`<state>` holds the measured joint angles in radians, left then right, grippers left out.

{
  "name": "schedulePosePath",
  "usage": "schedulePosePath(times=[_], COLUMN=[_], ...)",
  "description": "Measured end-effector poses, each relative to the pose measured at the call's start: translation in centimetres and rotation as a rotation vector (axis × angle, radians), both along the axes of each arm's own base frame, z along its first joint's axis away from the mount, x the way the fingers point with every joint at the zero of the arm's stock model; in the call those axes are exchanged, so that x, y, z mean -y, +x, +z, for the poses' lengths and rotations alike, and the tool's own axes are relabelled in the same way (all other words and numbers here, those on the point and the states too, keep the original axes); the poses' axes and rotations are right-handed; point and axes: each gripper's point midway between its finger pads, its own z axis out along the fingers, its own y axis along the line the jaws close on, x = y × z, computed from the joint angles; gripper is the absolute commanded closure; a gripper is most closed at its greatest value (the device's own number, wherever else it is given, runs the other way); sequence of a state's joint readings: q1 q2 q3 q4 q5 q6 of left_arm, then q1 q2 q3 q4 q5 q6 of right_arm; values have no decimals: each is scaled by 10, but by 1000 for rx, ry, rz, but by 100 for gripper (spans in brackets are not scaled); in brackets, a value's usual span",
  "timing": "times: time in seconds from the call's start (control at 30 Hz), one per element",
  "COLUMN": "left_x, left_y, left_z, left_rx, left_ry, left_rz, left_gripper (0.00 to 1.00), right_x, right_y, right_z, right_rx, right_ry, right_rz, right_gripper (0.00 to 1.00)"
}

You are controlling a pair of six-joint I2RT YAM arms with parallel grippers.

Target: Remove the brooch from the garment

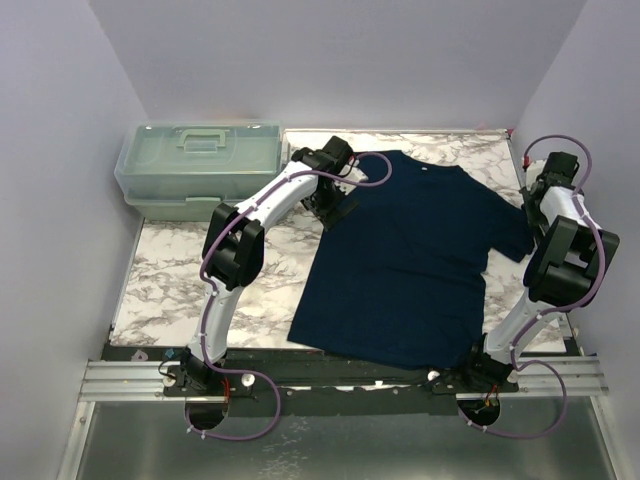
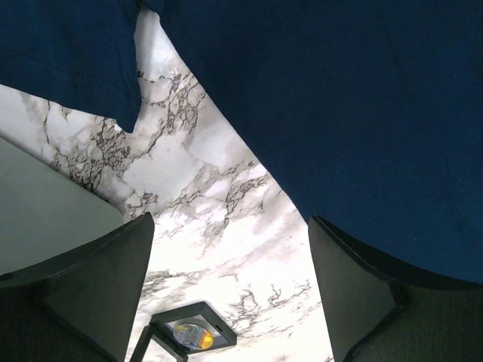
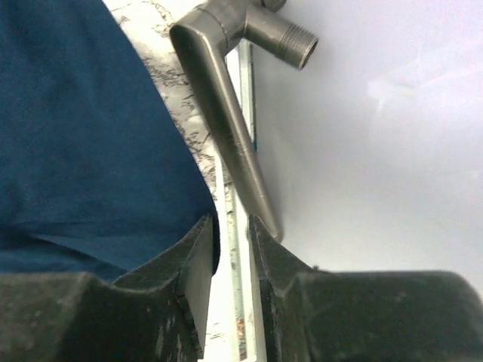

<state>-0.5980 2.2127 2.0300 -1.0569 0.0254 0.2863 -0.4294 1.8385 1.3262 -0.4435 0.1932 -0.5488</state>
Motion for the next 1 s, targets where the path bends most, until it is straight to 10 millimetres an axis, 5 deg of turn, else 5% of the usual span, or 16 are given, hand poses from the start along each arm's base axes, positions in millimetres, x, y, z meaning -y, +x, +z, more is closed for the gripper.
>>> schedulePosePath(times=[0.47, 0.63, 0.7, 1.0], left_x=[-5, -12, -14, -32], left_y=[2, 8, 15, 50], left_z=[-1, 9, 21, 112], left_rx=[-9, 3, 15, 138], left_ry=[-8, -34, -75, -331], left_rz=[46, 75, 96, 172], left_gripper=[13, 2, 1, 1], right_x=[23, 9, -3, -74], right_y=[45, 61, 67, 87], right_z=[62, 82, 92, 146], right_rx=[143, 209, 239, 389], right_ry=[-80, 5, 71, 390], right_rz=[9, 54, 79, 200], right_gripper=[32, 13, 1, 0])
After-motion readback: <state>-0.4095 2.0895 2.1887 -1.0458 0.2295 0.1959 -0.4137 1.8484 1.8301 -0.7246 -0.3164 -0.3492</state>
